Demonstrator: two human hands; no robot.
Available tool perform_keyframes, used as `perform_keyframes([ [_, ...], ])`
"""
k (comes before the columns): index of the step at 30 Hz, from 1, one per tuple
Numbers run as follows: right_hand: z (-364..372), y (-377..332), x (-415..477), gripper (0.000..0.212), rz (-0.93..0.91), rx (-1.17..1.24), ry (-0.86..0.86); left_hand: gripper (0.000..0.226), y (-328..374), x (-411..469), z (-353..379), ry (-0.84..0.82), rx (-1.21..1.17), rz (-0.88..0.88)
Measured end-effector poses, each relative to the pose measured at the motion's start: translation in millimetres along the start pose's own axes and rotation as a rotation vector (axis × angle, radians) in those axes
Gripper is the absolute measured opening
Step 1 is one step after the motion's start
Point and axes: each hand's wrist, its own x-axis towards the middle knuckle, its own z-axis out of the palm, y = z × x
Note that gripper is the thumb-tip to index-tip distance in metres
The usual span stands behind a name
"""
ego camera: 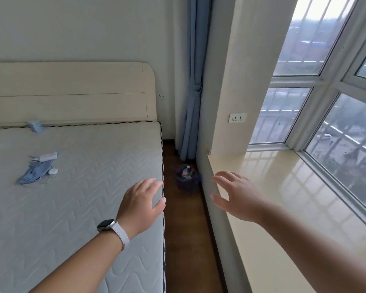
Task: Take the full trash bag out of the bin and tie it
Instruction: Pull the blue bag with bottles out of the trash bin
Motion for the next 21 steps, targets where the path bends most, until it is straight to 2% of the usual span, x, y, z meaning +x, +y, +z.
perform_keyframes([
  [10,3,51,106,0.054,0.041,0.023,-0.005,0.052,-33,115,18,-0.003,-0.068,0.018],
  [21,56,149,272,0.051,0.0,0.139,-0.066,0.05,-62,268,100,-0.127,-0.033,-0.076],
])
